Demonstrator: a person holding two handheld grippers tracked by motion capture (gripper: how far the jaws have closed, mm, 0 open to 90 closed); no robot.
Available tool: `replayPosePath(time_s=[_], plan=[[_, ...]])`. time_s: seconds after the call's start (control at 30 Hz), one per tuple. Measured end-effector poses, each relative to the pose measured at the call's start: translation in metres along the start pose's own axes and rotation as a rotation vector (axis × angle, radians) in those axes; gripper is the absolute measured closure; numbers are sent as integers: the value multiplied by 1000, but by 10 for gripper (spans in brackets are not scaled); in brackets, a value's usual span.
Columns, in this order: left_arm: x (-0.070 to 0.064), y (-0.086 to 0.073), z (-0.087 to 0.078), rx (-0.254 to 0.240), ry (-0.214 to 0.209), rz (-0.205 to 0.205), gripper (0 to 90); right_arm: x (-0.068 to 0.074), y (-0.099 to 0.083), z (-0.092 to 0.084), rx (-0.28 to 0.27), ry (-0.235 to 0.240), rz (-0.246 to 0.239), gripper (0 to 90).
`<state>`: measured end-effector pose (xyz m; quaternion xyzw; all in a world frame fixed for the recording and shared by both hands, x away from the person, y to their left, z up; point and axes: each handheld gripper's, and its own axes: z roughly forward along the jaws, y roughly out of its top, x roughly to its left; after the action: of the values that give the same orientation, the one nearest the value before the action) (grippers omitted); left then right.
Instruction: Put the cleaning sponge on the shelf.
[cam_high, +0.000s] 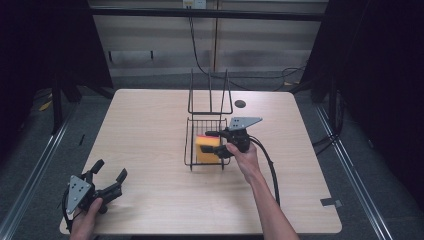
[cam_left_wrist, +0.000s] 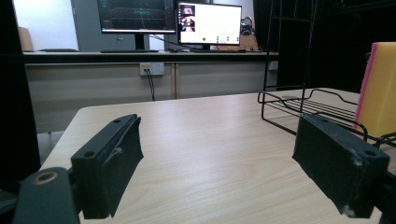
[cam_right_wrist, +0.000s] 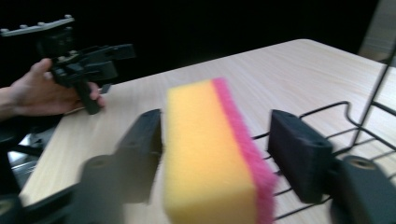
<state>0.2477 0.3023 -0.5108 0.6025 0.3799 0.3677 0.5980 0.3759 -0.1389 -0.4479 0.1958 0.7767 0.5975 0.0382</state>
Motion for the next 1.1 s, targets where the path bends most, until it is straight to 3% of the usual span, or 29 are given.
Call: replayPosePath(time_s=[0.07, 0.13, 0.27, 0.57, 0.63, 0.7, 1.1], plan=[[0, 0, 0, 0, 0, 0, 150, 0, 0, -1, -2, -5, -1, 302], [0, 0, 0, 0, 0, 0, 150, 2, 2, -2, -4, -43, 10, 216], [0, 0, 0, 0, 0, 0, 152, 4, 3, -5, -5, -83, 16, 137], [0, 0, 0, 0, 0, 0, 152, 12, 5, -14, -19, -121, 22, 136], [0, 0, 0, 1, 0, 0, 152, 14, 3, -18, -42, -160, 21, 135], [0, 0, 0, -1, 1, -2, 152, 15, 3, -22, -43, -152, 29, 135], [0, 0, 0, 0, 1, -1, 152, 28, 3, -43, -79, -210, 19, 134]])
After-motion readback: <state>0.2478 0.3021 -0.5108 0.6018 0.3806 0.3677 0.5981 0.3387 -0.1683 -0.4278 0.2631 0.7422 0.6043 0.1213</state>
